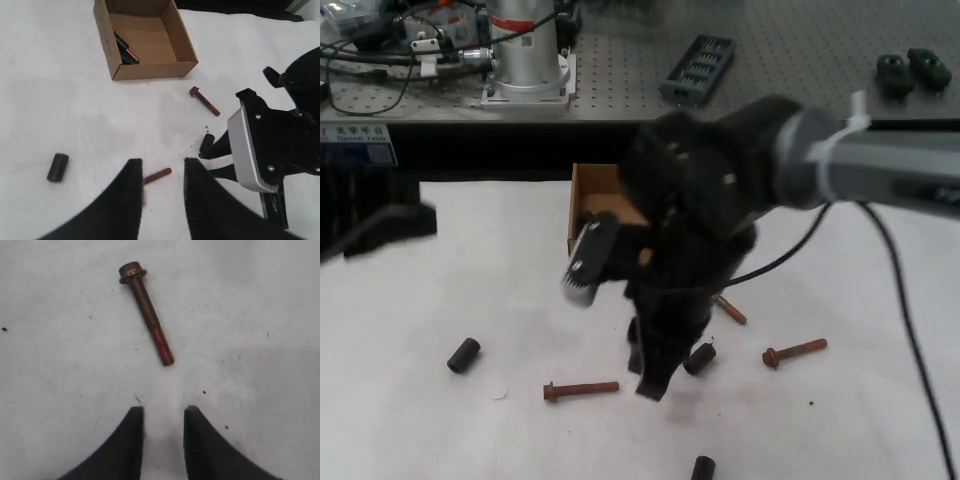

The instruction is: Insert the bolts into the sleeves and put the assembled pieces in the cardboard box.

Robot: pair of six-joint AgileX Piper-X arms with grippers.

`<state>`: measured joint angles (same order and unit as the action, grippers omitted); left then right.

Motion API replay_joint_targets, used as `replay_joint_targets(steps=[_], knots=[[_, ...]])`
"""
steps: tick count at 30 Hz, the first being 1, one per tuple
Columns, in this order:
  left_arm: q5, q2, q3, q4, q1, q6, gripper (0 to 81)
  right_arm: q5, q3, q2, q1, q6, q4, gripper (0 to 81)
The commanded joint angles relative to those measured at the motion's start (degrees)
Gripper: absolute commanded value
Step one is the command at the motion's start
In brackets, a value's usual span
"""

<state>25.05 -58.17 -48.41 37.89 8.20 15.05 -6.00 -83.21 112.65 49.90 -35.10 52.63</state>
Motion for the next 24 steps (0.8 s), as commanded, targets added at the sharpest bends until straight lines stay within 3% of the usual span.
replay_joint_targets(steps=[1,4,12,24], knots=[[0.26,5.35,4.28,-3.30,-0.07,3.15,21.6,1.24,-1.60,0.47,0.42,-1.89,0.23,24.7],[-0.10,10.17,7.26,-3.29,-0.07,3.45,21.6,1.63,-3.68,2.68,1.72,-2.05,0.26,29.0],[-0.39,17.40,8.66,1.58,-0.07,3.45,21.6,1.58,-5.21,5.47,4.13,-2.38,-1.30,28.9],[-0.39,25.16,8.66,13.47,-0.07,3.45,21.6,1.50,-6.47,9.66,4.28,-2.68,-4.21,28.5]])
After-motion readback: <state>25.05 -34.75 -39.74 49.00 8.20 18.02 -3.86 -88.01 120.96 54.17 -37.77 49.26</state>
